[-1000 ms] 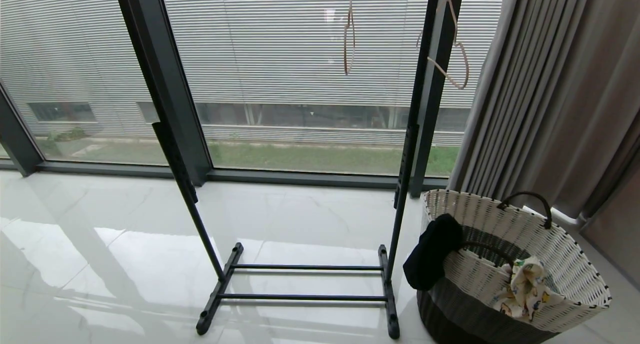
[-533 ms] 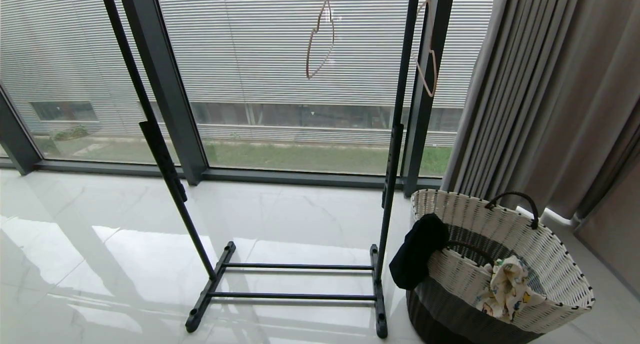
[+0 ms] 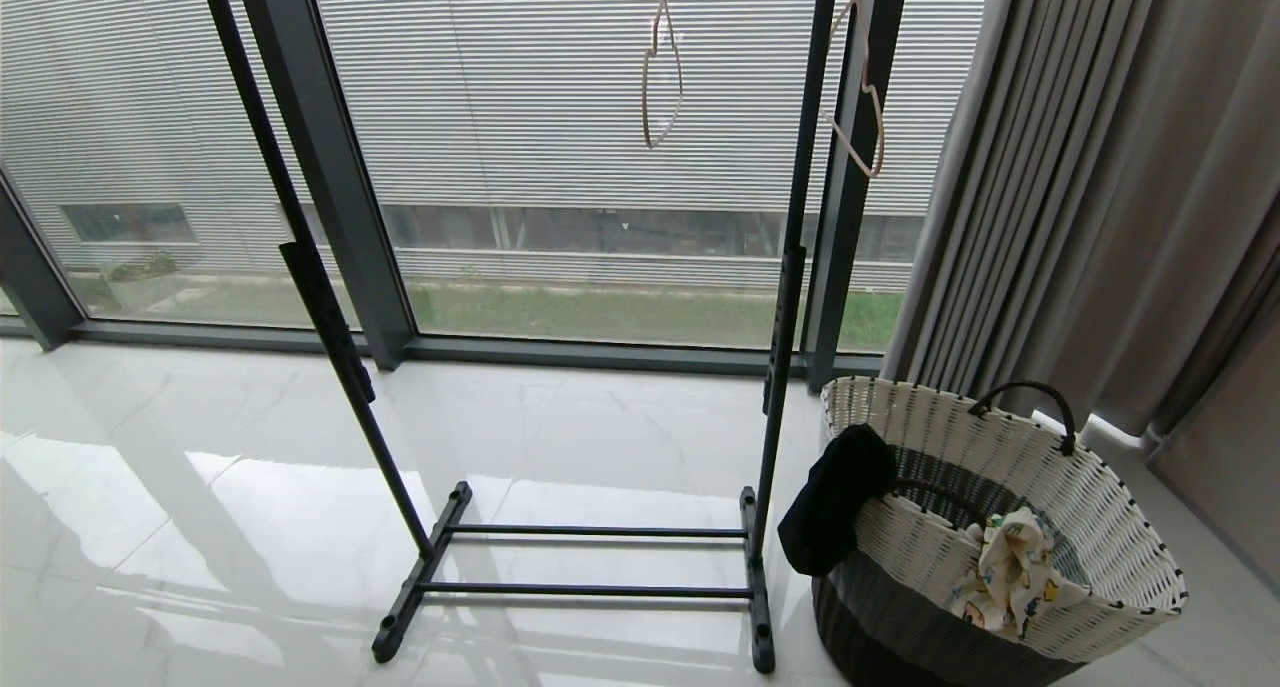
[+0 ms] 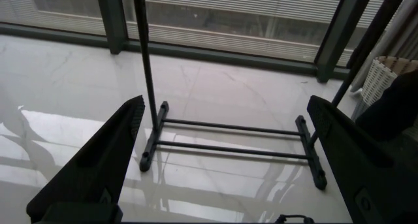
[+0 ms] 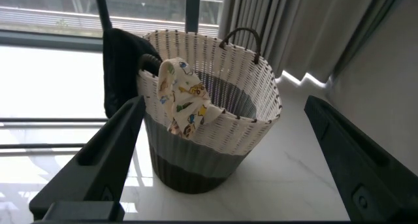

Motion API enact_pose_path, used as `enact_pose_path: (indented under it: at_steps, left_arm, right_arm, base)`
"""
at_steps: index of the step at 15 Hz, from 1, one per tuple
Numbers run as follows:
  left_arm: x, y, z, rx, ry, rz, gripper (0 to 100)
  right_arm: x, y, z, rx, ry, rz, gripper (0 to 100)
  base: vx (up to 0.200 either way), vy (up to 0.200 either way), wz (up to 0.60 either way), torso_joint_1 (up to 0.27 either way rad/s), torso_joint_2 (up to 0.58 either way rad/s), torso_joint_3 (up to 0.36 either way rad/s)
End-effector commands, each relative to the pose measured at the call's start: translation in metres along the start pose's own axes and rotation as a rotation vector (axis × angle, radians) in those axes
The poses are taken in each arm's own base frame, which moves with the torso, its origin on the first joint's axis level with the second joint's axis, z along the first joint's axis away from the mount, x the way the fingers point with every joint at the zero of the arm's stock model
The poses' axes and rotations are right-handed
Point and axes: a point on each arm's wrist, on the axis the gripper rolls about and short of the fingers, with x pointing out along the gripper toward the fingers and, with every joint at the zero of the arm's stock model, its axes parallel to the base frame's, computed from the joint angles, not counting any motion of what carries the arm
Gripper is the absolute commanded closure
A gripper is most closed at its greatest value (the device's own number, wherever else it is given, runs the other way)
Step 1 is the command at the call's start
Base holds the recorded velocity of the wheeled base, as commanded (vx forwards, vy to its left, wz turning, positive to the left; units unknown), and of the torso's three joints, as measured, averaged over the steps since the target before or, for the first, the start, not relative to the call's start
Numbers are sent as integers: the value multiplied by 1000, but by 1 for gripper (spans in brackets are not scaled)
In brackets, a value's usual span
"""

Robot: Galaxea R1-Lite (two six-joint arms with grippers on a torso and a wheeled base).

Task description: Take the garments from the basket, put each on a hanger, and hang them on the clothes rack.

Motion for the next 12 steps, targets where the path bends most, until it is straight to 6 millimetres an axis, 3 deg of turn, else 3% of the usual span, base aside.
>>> enact_pose_path:
  at_steps: [1, 2, 12]
  left_arm:
    - [0, 0, 0, 0, 0, 1, 0]
    - [0, 0, 0, 0, 2, 1, 0]
    - [0, 0, 0, -4, 0, 1, 0]
  right_arm:
    - [0, 0, 0, 0, 0, 0, 0]
    - [0, 0, 0, -2, 0, 0, 0]
    - [0, 0, 0, 30, -2, 0, 0]
  base:
    - [0, 0, 0, 0, 0, 0]
    - [0, 0, 0, 0, 0, 0]
    - [200, 0, 0, 3, 2, 2]
